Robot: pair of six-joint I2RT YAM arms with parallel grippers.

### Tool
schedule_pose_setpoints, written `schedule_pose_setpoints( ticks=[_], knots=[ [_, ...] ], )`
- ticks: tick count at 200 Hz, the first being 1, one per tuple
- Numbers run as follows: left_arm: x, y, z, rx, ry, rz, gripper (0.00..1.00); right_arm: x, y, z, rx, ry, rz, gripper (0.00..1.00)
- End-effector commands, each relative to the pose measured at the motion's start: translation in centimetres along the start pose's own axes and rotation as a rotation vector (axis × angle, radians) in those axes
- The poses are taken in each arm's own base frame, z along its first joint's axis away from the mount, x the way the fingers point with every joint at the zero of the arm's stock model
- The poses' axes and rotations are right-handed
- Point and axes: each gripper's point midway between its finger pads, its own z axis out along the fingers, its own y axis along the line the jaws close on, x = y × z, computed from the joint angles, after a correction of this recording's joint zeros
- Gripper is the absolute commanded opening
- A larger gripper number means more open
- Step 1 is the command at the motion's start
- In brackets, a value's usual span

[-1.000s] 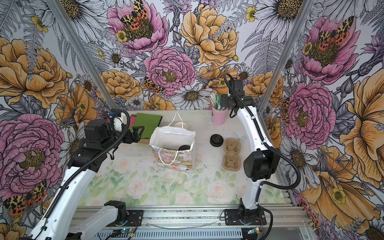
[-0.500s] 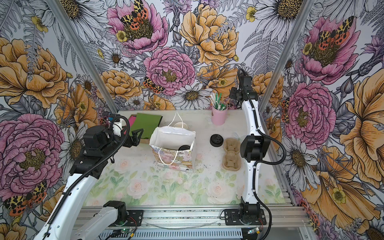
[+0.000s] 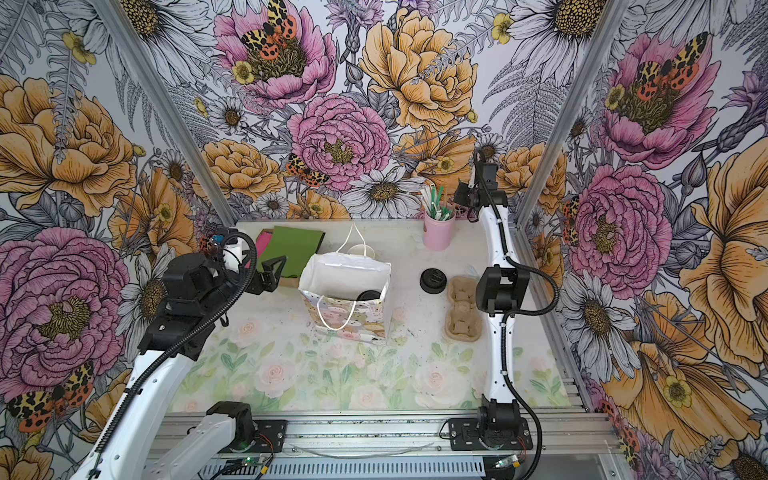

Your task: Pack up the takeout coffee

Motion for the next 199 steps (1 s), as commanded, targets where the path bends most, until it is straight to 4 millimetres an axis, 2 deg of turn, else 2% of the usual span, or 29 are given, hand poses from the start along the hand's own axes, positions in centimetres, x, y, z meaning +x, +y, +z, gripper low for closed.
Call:
schedule_pose_setpoints(
  ticks=[1, 23, 37, 57, 110, 157, 199],
  knots=[
    [0.0, 0.0, 0.1, 0.013, -0.011, -0.013, 0.99, -1.2, 0.6, 0.6, -0.049, -0.052, 0.016, 0.48],
    [0.0, 0.1, 0.2, 0.016, -0.012, -0.019, 0.99, -1.4, 0.5, 1.0, -0.057, -0.066, 0.018, 0.39],
    [0.1, 0.1, 0.3, 0.02, -0.012, -0.026, 0.99, -1.5, 0.6, 1.1, -0.059, -0.072, 0.017, 0.27],
    [0.2, 0.0, 0.4, 0.026, -0.011, -0.034, 0.99, -1.7, 0.5, 0.9, -0.059, -0.079, 0.017, 0.18],
    [0.2, 0.1, 0.4, 0.024, -0.013, -0.037, 0.99, -3.3, 1.6, -1.2, -0.063, -0.113, -0.052, 0.05],
    [0.2, 0.1, 0.4, 0.024, -0.015, -0.039, 0.99, -5.8, 3.7, -5.4, -0.025, -0.18, -0.165, 0.01],
    [0.2, 0.1, 0.5, 0.026, -0.014, -0.041, 0.99, -8.5, 6.3, -10.3, -0.037, -0.263, -0.211, 0.01]
  ],
)
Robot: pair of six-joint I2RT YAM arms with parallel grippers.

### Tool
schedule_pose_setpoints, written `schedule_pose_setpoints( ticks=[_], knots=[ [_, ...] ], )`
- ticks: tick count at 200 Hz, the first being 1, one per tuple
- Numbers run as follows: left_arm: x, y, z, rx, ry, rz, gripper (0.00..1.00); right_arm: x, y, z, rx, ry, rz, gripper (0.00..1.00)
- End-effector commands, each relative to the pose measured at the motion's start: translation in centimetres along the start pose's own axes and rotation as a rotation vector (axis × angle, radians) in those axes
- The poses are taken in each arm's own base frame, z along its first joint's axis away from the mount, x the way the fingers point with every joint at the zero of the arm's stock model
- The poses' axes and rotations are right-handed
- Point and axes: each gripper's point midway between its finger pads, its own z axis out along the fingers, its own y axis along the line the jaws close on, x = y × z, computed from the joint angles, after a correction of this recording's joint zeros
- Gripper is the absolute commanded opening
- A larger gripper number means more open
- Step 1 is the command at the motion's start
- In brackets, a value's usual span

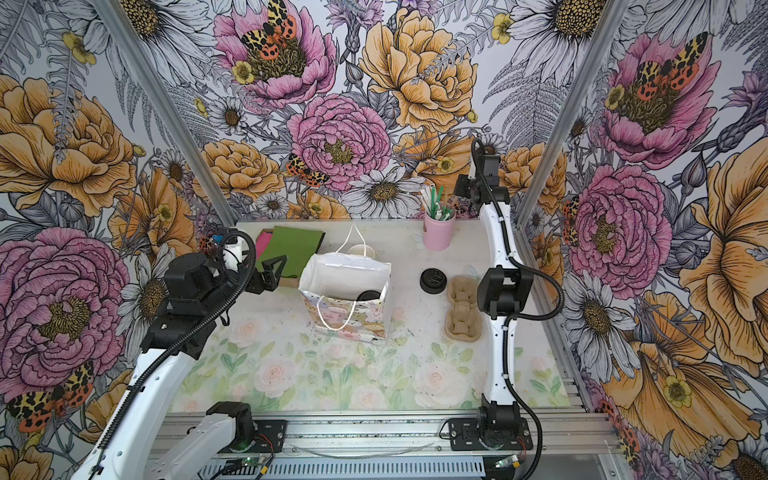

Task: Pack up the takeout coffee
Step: 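Lift the wooden stirrer out of the pink cup with the right gripper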

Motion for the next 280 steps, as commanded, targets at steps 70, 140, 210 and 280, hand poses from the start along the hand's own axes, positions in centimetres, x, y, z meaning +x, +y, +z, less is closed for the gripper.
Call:
schedule_pose_setpoints(
  ticks=[70, 140, 210, 280],
  knots=[
    [0.0, 0.1, 0.1, 0.011, -0.014, -0.015, 0.99, -11.2, 5.5, -14.1, -0.038, -0.289, -0.114, 0.01],
    [0.0, 0.2, 0.1, 0.008, -0.018, -0.018, 0.99, -13.8, 13.6, -24.4, -0.188, -0.414, -0.208, 0.01],
    [-0.1, 0.3, 0.0, 0.007, -0.023, -0.022, 0.99, -10.7, 24.1, -35.3, -0.46, -0.455, -0.309, 0.01],
    [-0.1, 0.3, 0.0, 0.004, -0.024, -0.025, 0.99, -3.7, 32.5, -40.5, -0.707, -0.4, -0.407, 0.01]
  ],
)
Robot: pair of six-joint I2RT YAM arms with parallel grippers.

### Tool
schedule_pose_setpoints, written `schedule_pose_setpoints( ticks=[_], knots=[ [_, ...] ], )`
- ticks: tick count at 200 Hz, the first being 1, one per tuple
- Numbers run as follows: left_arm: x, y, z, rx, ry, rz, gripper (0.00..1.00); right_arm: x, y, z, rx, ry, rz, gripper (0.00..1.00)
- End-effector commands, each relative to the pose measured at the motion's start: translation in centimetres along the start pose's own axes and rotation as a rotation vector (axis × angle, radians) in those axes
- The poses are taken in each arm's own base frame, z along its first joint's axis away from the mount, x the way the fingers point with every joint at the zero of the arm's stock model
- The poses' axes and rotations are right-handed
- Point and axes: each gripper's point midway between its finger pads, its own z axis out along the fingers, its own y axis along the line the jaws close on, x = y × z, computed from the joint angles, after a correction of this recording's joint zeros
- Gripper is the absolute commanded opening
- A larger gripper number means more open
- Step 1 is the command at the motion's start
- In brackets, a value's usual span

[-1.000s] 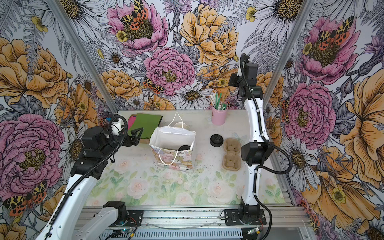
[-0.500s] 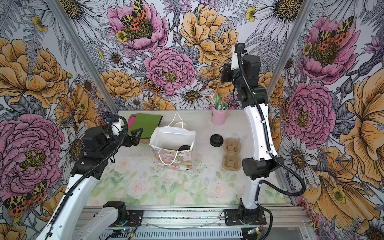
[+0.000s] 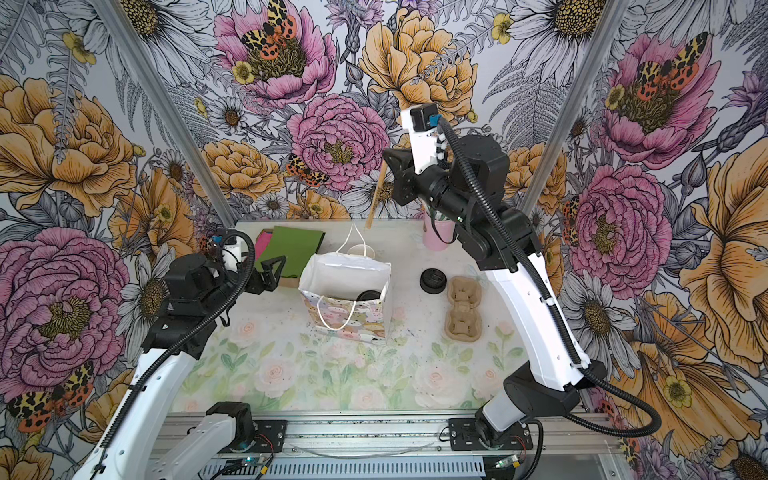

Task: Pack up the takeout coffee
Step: 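Lift the wooden stirrer out of the pink cup with the right gripper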

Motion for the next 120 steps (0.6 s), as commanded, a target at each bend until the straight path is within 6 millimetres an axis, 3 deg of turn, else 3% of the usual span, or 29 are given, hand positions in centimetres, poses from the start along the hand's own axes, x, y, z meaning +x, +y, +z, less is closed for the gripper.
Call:
schedule_pose_setpoints(
  ticks=[1, 46, 120],
  knots=[
    [-0.5, -0.2, -0.1, 0.016, -0.029, -0.001, 0.99, 0.5, 2.2, 0.3, -0.049, -0.003, -0.024, 0.01],
    [-0.3, 0.0, 0.0, 0.01, -0.025, -0.003, 0.99, 3.6, 5.6, 2.0, -0.139, 0.06, 0.001, 0.02],
    [-0.3, 0.1, 0.1, 0.008, -0.023, -0.004, 0.99, 10.1, 7.4, 4.9, -0.198, 0.167, 0.085, 0.02]
  ],
)
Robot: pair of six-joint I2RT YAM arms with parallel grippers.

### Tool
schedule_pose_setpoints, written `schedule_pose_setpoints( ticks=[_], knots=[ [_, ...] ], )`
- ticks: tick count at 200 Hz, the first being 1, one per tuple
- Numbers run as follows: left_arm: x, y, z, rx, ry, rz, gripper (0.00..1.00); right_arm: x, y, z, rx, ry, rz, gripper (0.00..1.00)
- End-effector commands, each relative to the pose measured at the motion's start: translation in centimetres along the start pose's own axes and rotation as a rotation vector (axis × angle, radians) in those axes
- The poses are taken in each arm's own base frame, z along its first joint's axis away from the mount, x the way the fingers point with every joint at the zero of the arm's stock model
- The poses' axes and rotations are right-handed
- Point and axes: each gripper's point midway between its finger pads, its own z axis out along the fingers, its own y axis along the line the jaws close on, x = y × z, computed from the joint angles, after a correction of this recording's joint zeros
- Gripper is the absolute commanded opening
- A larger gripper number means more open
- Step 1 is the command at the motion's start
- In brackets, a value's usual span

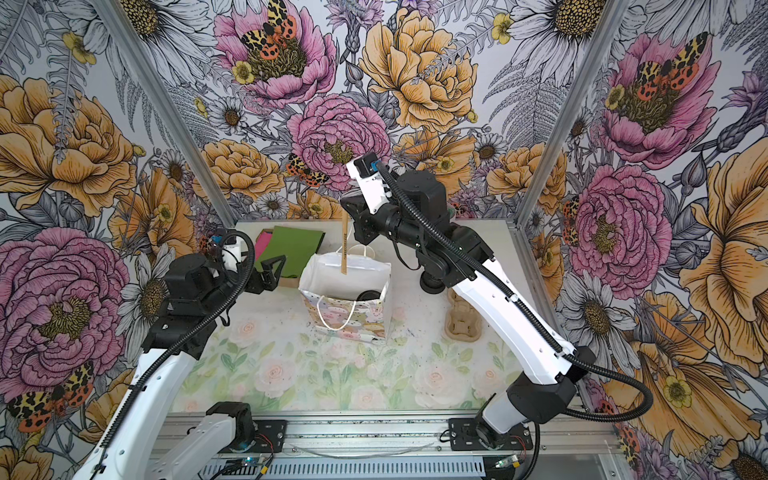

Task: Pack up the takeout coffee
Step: 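Lift the wooden stirrer out of the pink cup with the right gripper, then carry the wooden stirrer over the bag and lower it in with the right gripper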

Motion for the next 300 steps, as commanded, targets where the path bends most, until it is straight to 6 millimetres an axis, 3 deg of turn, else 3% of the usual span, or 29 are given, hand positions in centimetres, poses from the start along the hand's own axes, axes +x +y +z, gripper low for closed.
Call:
schedule_pose_setpoints(
  ticks=[1, 108, 132, 163, 207, 251, 300],
  knots=[
    [-0.1, 0.1, 0.0, 0.008, -0.017, -0.006, 0.99, 0.9, 0.8, 1.2, -0.041, -0.014, 0.04, 0.02],
    [-0.1, 0.1, 0.0, 0.002, -0.018, -0.008, 0.99, 11.1, 0.3, 7.5, -0.026, 0.144, 0.111, 0.05],
    [-0.1, 0.1, 0.0, 0.004, -0.016, -0.007, 0.99, 12.8, 0.5, 8.1, -0.028, 0.181, 0.101, 0.14],
    [0.0, 0.2, 0.1, 0.001, -0.014, -0.009, 0.99, 12.8, 0.3, 8.1, -0.018, 0.18, 0.081, 0.44],
    [0.3, 0.7, 0.5, -0.017, 0.001, -0.017, 0.99, 10.9, 0.3, 6.9, -0.008, 0.137, 0.052, 0.65],
    [0.4, 0.8, 0.8, -0.014, 0.01, -0.023, 0.99, 11.7, 1.9, 6.8, -0.101, 0.157, 0.072, 0.66],
    [0.9, 1.1, 1.3, -0.023, 0.037, -0.032, 0.99, 10.8, 1.3, 5.7, -0.057, 0.133, 0.04, 0.7]
  ],
)
